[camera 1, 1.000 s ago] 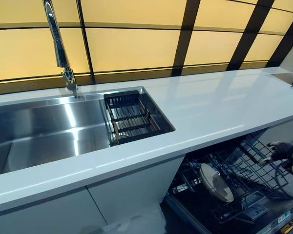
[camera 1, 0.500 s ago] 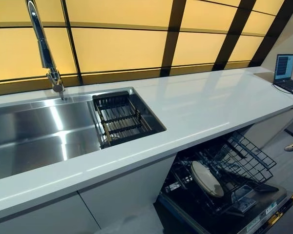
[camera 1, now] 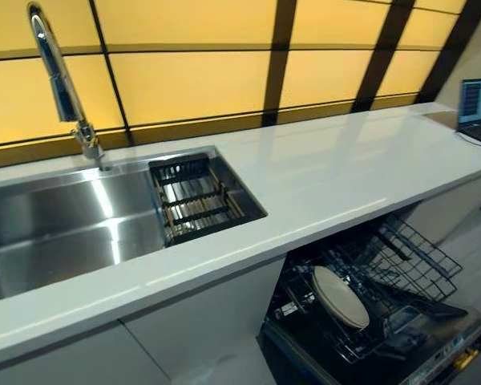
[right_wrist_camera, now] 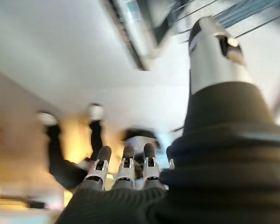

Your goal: Take plates into dishwasher

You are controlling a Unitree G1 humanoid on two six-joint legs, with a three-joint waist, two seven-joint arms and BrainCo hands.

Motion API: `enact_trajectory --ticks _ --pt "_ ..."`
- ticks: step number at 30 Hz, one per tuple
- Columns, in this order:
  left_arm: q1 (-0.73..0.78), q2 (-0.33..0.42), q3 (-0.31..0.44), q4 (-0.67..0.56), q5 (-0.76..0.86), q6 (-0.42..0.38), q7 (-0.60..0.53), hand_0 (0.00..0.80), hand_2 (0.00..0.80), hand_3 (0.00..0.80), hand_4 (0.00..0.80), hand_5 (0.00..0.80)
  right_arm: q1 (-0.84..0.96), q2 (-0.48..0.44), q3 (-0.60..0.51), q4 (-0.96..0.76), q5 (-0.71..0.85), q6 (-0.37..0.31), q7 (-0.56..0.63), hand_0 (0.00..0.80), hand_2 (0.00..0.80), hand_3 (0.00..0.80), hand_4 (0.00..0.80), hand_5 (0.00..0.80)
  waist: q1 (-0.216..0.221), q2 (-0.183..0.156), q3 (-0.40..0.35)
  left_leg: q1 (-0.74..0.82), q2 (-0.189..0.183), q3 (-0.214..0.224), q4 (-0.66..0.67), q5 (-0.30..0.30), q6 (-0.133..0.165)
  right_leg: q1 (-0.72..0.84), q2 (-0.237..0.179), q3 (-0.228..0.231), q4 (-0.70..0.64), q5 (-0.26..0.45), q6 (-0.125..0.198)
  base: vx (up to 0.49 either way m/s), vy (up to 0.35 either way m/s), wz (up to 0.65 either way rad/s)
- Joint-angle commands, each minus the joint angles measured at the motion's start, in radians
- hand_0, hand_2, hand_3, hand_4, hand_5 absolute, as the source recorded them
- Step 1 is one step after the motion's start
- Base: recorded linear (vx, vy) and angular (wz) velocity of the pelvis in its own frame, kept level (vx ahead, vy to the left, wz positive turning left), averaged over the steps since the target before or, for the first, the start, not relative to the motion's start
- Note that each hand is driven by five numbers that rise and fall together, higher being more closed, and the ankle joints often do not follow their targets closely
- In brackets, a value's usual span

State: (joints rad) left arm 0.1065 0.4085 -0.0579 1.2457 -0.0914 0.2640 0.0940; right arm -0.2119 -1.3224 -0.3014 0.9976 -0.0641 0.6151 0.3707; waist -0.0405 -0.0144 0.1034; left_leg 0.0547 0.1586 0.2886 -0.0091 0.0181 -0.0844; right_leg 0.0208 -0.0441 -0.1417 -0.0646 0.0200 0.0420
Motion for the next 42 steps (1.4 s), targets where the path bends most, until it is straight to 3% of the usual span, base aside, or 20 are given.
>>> enact_trajectory --ticks 1,5,7,8,9,11,12,14,15,18,21,22,25,28,30,31,34,38,39,42 --pt "-0.054 0.059 0.012 0.000 -0.007 -0.028 -0.005 0.000 0.000 0.000 0.000 0.000 0.013 -0.065 -0.014 0.022 0.059 -0.083 -0.093 0.000 0.000 0.000 0.000 0.000 -0.024 -0.091 -0.006 0.021 0.004 -0.005 0.028 0.002 -0.031 0.010 0.001 -0.103 0.028 0.000 0.026 -0.223 0.050 0.09" --pt "-0.149 0.056 -0.007 -0.057 -0.004 -0.007 -0.039 0.000 0.000 0.000 0.000 0.000 0.178 0.026 -0.132 -0.003 0.141 -0.103 -0.163 0.000 0.000 0.000 0.000 0.000 -0.101 -0.064 -0.047 0.141 -0.015 -0.069 0.132 -0.025 -0.028 -0.085 0.017 -0.112 0.051 0.029 -0.007 -0.239 0.015 0.32" --pt "-0.173 0.052 -0.030 -0.072 -0.011 -0.009 -0.046 0.000 0.000 0.000 0.000 0.000 0.206 0.054 -0.148 0.008 0.152 -0.127 -0.188 0.000 0.000 0.000 0.000 0.000 -0.115 -0.054 -0.054 0.165 -0.035 -0.089 0.138 -0.043 -0.025 -0.133 0.018 -0.120 0.075 0.034 -0.011 -0.264 0.013 0.40" --pt "-0.192 0.051 -0.043 -0.080 -0.027 -0.009 -0.047 0.000 0.000 0.000 0.000 0.000 0.206 0.067 -0.144 0.011 0.160 -0.131 -0.204 0.000 0.000 0.000 0.000 0.000 -0.127 -0.042 -0.054 0.188 -0.045 -0.097 0.126 -0.058 -0.023 -0.174 0.023 -0.132 0.102 0.033 -0.015 -0.506 0.110 0.70" --pt "-0.246 0.055 -0.069 -0.083 -0.062 -0.009 -0.054 0.000 0.000 0.000 0.000 0.000 0.189 0.089 -0.120 0.018 0.208 -0.139 -0.256 0.000 0.000 0.000 0.000 0.000 -0.148 -0.006 -0.047 0.234 -0.054 -0.113 0.070 -0.105 -0.026 -0.272 0.039 -0.153 0.180 0.011 -0.015 -0.613 0.139 0.77" --pt "-0.289 0.053 -0.089 -0.072 -0.089 -0.005 -0.047 0.000 0.000 0.000 0.000 0.000 0.173 0.104 -0.094 0.036 0.247 -0.152 -0.292 0.000 0.000 0.000 0.000 0.000 -0.165 0.012 -0.031 0.261 -0.058 -0.089 0.024 -0.147 -0.025 -0.365 0.022 -0.196 0.269 0.007 -0.010 -0.630 0.104 0.39" --pt "-0.316 0.049 -0.107 -0.059 -0.104 -0.007 -0.038 0.000 0.000 0.000 0.000 0.000 0.159 0.118 -0.075 0.052 0.286 -0.153 -0.324 0.000 0.000 0.000 0.000 0.000 -0.176 0.023 -0.019 0.264 -0.038 -0.051 0.008 -0.141 -0.038 -0.417 0.002 -0.234 0.336 -0.009 -0.010 -0.590 0.066 0.16" --pt "-0.335 0.043 -0.115 -0.041 -0.124 0.011 -0.024 0.000 0.000 0.000 0.000 0.000 0.139 0.145 -0.044 0.049 0.317 -0.132 -0.360 0.000 0.000 0.000 0.000 0.000 -0.167 0.020 -0.005 0.243 -0.030 -0.035 0.001 -0.186 -0.023 -0.424 -0.011 -0.255 0.380 -0.050 -0.019 -0.519 0.028 0.74" --pt "-0.321 0.045 -0.103 -0.019 -0.131 0.025 -0.008 0.000 0.000 0.000 0.000 0.000 0.140 0.162 -0.032 0.056 0.330 -0.127 -0.366 0.000 0.000 0.000 0.000 0.000 -0.153 0.012 -0.002 0.230 -0.043 -0.067 0.015 -0.195 -0.017 -0.417 0.000 -0.253 0.358 -0.041 -0.015 -0.356 -0.035 0.84" --pt "-0.272 0.065 -0.064 0.025 -0.127 0.048 0.001 0.000 0.000 0.000 0.000 0.000 0.146 0.161 -0.034 0.099 0.343 -0.126 -0.348 0.000 0.000 0.000 0.000 0.000 -0.133 0.008 -0.015 0.232 -0.049 -0.100 0.019 -0.141 -0.033 -0.387 0.032 -0.254 0.314 -0.036 -0.019 -0.271 -0.055 0.24" --pt "-0.215 0.088 -0.018 0.056 -0.124 0.069 0.001 0.000 0.000 0.000 0.000 0.000 0.146 0.143 -0.060 0.175 0.303 -0.136 -0.315 0.000 0.000 0.000 0.000 0.000 -0.110 -0.002 -0.029 0.215 -0.069 -0.121 0.037 -0.143 -0.019 -0.345 0.049 -0.238 0.248 -0.024 -0.019 -0.276 0.034 0.08" --pt "-0.201 0.088 -0.007 0.061 -0.129 0.069 0.006 0.000 0.000 0.000 0.000 0.000 0.145 0.138 -0.065 0.197 0.287 -0.141 -0.304 0.000 0.000 0.000 0.000 0.000 -0.111 -0.013 -0.032 0.203 -0.087 -0.122 0.039 -0.125 -0.014 -0.343 0.034 -0.252 0.227 0.010 -0.021 -0.331 0.102 0.21" --pt "-0.166 0.084 0.018 0.062 -0.136 0.045 -0.001 0.000 0.000 0.000 0.000 0.000 0.131 0.131 -0.051 0.256 0.254 -0.140 -0.264 0.000 0.000 0.000 0.000 0.000 -0.096 -0.019 -0.044 0.198 -0.117 -0.129 0.046 -0.133 -0.003 -0.299 0.042 -0.220 0.152 0.046 0.001 -0.234 0.101 0.07" --pt "-0.161 0.075 0.014 0.015 -0.123 0.022 0.006 0.000 0.000 0.000 0.000 0.000 0.124 0.155 -0.032 0.265 0.239 -0.126 -0.259 0.000 0.000 0.000 0.000 0.000 -0.089 -0.042 -0.042 0.199 -0.170 -0.138 0.055 -0.212 0.034 -0.263 0.038 -0.188 0.053 0.136 0.049 -0.164 0.093 0.15" --pt "-0.169 0.083 -0.007 -0.035 -0.105 0.017 -0.002 0.000 0.000 0.000 0.000 0.000 0.124 0.191 -0.020 0.255 0.258 -0.100 -0.256 0.000 0.000 0.000 0.000 0.000 -0.103 -0.063 -0.029 0.201 -0.209 -0.158 0.046 -0.239 0.051 -0.301 0.001 -0.177 -0.005 0.252 0.114 -0.158 0.033 0.24" --pt "-0.169 0.086 -0.009 -0.046 -0.108 0.022 -0.002 0.000 0.000 0.000 0.000 0.000 0.124 0.201 -0.017 0.247 0.254 -0.094 -0.257 0.000 0.000 0.000 0.000 0.000 -0.104 -0.063 -0.024 0.202 -0.210 -0.159 0.044 -0.238 0.052 -0.308 -0.005 -0.173 -0.004 0.263 0.120 -0.220 0.018 -0.14" --pt "-0.176 0.107 -0.030 -0.049 -0.106 0.020 -0.029 0.000 0.000 0.000 0.000 0.000 0.151 0.264 -0.022 0.190 0.367 -0.072 -0.336 0.000 0.000 0.000 0.000 0.000 -0.119 -0.045 0.006 0.183 -0.206 -0.176 0.018 -0.214 0.080 -0.317 -0.001 -0.022 0.082 0.243 0.127 -0.299 -0.041 -0.22" --pt "-0.151 0.122 -0.020 0.015 -0.115 0.033 -0.043 0.000 0.000 0.000 0.000 0.000 0.153 0.357 -0.025 0.181 0.368 -0.056 -0.360 0.000 0.000 0.000 0.000 0.000 -0.085 -0.039 -0.001 0.125 -0.192 -0.117 0.006 -0.161 0.088 -0.249 -0.096 -0.030 0.161 0.206 0.126 -0.323 -0.173 -0.14" --pt "-0.119 0.137 0.012 0.035 -0.093 0.041 -0.074 0.000 0.000 0.000 0.000 0.000 0.167 0.396 -0.024 0.168 0.362 -0.053 -0.392 0.000 0.000 0.000 0.000 0.000 -0.059 -0.020 -0.004 0.097 -0.164 -0.098 0.015 -0.144 0.088 -0.196 -0.145 -0.002 0.198 0.186 0.126 -0.344 -0.300 -0.44" --pt "-0.080 0.152 0.053 0.067 -0.052 0.058 -0.098 0.000 0.000 0.000 0.000 0.000 0.182 0.468 -0.038 0.161 0.406 -0.070 -0.486 0.000 0.000 0.000 0.000 0.000 -0.014 -0.016 -0.025 0.048 -0.116 -0.067 0.047 -0.135 0.078 -0.100 -0.242 0.000 0.164 0.194 0.136 -0.320 -0.392 -0.26"
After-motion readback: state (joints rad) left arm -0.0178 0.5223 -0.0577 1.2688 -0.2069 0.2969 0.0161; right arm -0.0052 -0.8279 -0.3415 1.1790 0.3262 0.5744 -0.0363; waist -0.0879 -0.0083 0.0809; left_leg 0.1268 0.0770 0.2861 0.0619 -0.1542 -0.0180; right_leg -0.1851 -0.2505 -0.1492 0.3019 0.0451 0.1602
